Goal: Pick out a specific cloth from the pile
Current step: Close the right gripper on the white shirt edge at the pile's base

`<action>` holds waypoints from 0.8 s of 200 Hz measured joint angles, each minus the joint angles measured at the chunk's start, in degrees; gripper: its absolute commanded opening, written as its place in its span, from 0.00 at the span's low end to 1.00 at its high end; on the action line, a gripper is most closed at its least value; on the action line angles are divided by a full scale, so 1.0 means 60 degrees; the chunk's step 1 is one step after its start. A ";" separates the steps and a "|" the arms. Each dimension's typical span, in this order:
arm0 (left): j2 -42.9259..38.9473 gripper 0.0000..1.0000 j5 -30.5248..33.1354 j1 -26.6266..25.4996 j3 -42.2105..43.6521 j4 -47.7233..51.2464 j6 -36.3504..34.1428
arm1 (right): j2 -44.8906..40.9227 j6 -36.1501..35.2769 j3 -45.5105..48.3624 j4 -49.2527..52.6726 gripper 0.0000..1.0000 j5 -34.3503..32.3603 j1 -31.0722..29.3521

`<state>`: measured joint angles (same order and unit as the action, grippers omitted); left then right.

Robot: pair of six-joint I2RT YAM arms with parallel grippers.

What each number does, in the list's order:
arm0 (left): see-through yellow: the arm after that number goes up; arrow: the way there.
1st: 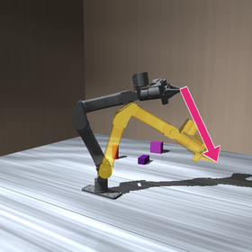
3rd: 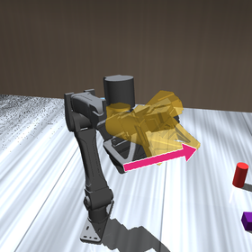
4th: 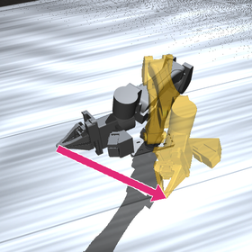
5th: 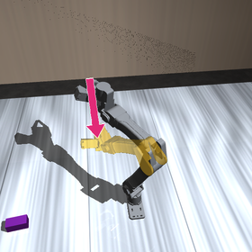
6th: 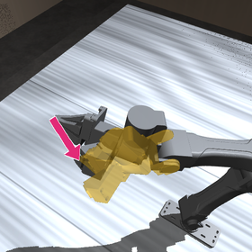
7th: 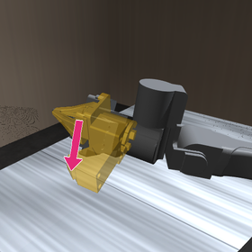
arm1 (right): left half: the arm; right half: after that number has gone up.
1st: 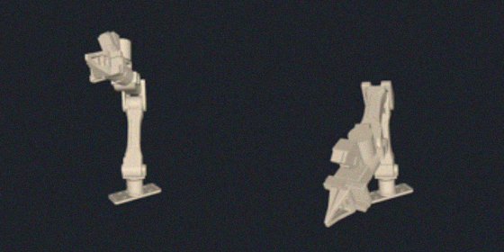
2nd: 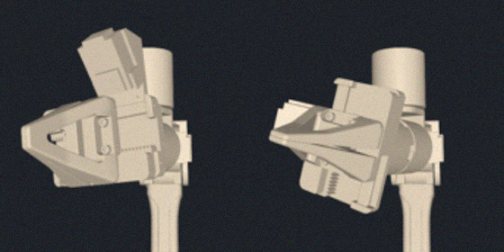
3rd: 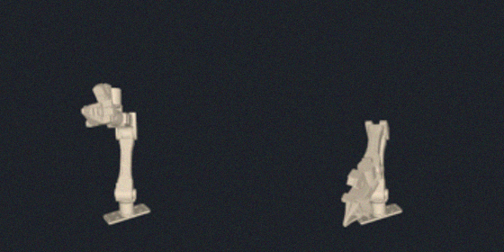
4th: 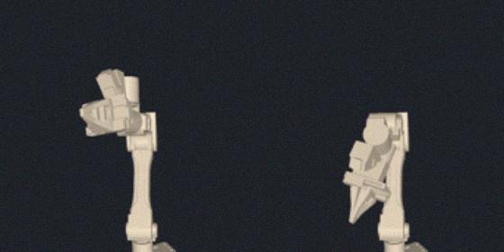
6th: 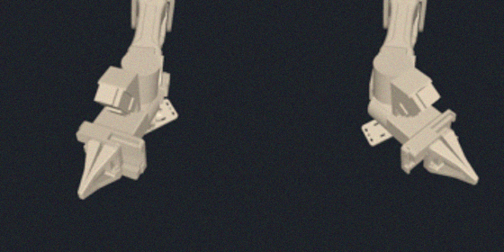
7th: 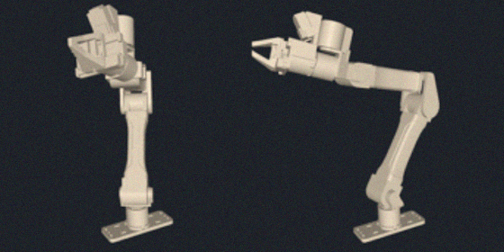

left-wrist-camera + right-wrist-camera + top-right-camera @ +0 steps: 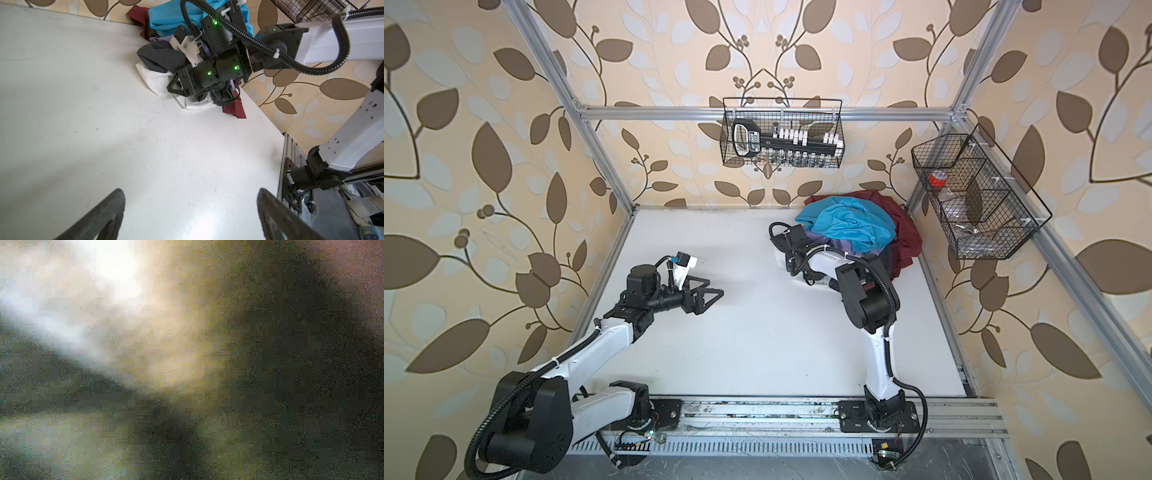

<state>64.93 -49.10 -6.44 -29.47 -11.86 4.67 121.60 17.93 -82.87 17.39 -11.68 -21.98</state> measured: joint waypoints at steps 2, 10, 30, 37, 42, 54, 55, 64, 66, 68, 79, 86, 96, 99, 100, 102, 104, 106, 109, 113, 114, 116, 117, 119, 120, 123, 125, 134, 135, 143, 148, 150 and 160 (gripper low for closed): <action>0.0000 0.99 0.0000 0.0000 0.0000 0.0000 0.0000 | -0.0007 -0.0004 0.0011 -0.0018 0.34 0.0036 0.0011; 0.0000 0.99 0.0000 0.0000 0.0000 0.0000 -0.0004 | -0.0040 -0.0029 0.0076 -0.0073 0.26 0.0135 0.0080; 0.0000 0.99 0.0000 0.0000 0.0000 0.0000 0.0000 | -0.0149 -0.0073 0.0240 -0.0157 0.07 0.0251 0.0222; 0.0000 0.99 0.0000 0.0000 0.0000 0.0000 -0.0004 | -0.0175 -0.0073 0.0270 -0.0153 0.00 0.0273 0.0259; 0.0000 0.99 0.0000 0.0000 -0.0004 0.0000 0.0000 | -0.0186 0.0000 0.0284 -0.0149 0.00 0.0295 0.0280; 0.0000 0.99 0.0000 0.0000 0.0000 0.0000 0.0000 | -0.0222 -0.0011 0.0313 -0.0157 0.00 0.0379 0.0306; 0.0000 0.99 0.0000 0.0000 0.0000 0.0000 -0.0004 | -0.0229 -0.0026 0.0313 -0.0157 0.00 0.0393 0.0310; 0.0000 0.99 0.0000 0.0000 0.0000 0.0000 0.0000 | -0.0280 -0.0029 0.0342 -0.0138 0.00 0.0412 0.0310; 0.0000 0.99 0.0000 0.0000 -0.0004 0.0000 0.0000 | -0.0295 -0.0029 0.0361 -0.0138 0.00 0.0415 0.0310; 0.0000 0.99 0.0000 0.0000 0.0000 0.0000 0.0000 | -0.0310 -0.0029 0.0379 -0.0131 0.00 0.0419 0.0310; 0.0000 0.99 0.0000 0.0000 0.0000 0.0000 0.0000 | -0.0441 -0.0069 0.0492 -0.0058 0.00 0.0419 0.0302; 0.0000 0.99 0.0000 0.0000 0.0000 0.0000 0.0000 | -0.0557 -0.0106 0.0579 0.0004 0.00 0.0412 0.0288; 0.0000 0.99 0.0000 0.0000 0.0000 0.0000 0.0000 | -0.0801 -0.0168 0.0710 0.0149 0.00 0.0375 0.0280; 0.0000 0.99 0.0000 0.0000 0.0000 0.0000 0.0000 | -0.0900 -0.0186 0.0754 0.0200 0.00 0.0346 0.0270; 0.0000 0.99 0.0000 0.0000 0.0000 0.0000 0.0000 | -0.0922 -0.0193 0.0761 0.0211 0.00 0.0342 0.0266; 0.0000 0.99 0.0000 0.0000 0.0000 0.0000 0.0000 | -0.0987 -0.0211 0.0780 0.0251 0.00 0.0335 0.0259; 0.0000 0.99 0.0000 0.0000 0.0000 0.0000 0.0000 | -0.1071 -0.0229 0.0794 0.0302 0.00 0.0306 0.0255; 0.0000 0.99 0.0000 0.0000 0.0000 0.0000 0.0000 | -0.1147 -0.0251 0.0809 0.0346 0.00 0.0280 0.0240; 0.0000 0.99 0.0000 0.0000 -0.0004 0.0000 0.0000 | -0.1246 -0.0262 0.0823 0.0397 0.00 0.0259 0.0237; 0.0000 0.99 0.0000 0.0000 0.0000 0.0000 0.0000 | -0.1432 -0.0299 0.0841 0.0466 0.00 0.0193 0.0226; 0.0000 0.99 0.0000 0.0000 0.0000 0.0000 0.0000 | -0.1457 -0.0302 0.0841 0.0477 0.00 0.0193 0.0226; 0.0000 0.99 0.0000 0.0000 0.0000 0.0000 0.0000 | -0.1545 -0.0324 0.0849 0.0503 0.00 0.0171 0.0222; -0.0004 0.99 0.0000 0.0000 0.0000 0.0000 0.0000 | -0.1581 -0.0328 0.0852 0.0514 0.00 0.0157 0.0222; -0.0004 0.99 0.0000 0.0000 0.0000 0.0000 0.0000 | -0.1679 -0.0350 0.0856 0.0543 0.00 0.0109 0.0211; -0.0004 0.99 0.0000 0.0000 0.0000 0.0000 0.0000 | -0.1738 -0.0361 0.0856 0.0565 0.00 0.0098 0.0208; -0.0007 0.99 0.0000 0.0000 0.0000 0.0004 0.0000 | -0.1865 -0.0382 0.0856 0.0601 0.00 0.0055 0.0208; -0.0007 0.99 0.0000 0.0000 0.0000 0.0004 0.0000 | -0.1971 -0.0404 0.0856 0.0627 0.00 0.0015 0.0204; -0.0018 0.99 0.0000 0.0000 0.0000 -0.0004 0.0000 | -0.2382 -0.0470 0.0856 0.0718 0.00 -0.0106 0.0197; -0.0018 0.99 -0.0004 0.0000 0.0000 -0.0004 0.0000 | -0.2412 -0.0474 0.0856 0.0725 0.00 -0.0109 0.0193; -0.0025 0.99 0.0000 0.0000 0.0000 0.0000 0.0000 | -0.2801 -0.0546 0.0856 0.0812 0.00 -0.0237 0.0182; -0.0033 0.99 0.0000 0.0000 0.0000 0.0000 0.0000 | -0.3005 -0.0586 0.0856 0.0867 0.00 -0.0299 0.0178; -0.0036 0.99 0.0000 0.0000 0.0000 0.0000 0.0000 | -0.3096 -0.0605 0.0856 0.0896 0.00 -0.0328 0.0175; -0.0051 0.99 0.0000 0.0000 0.0000 0.0000 0.0000 | -0.3472 -0.0685 0.0856 0.1002 0.00 -0.0481 0.0146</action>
<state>64.62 -49.10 -6.44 -29.47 -11.86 4.67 100.77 13.82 -77.73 23.40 -14.57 -21.10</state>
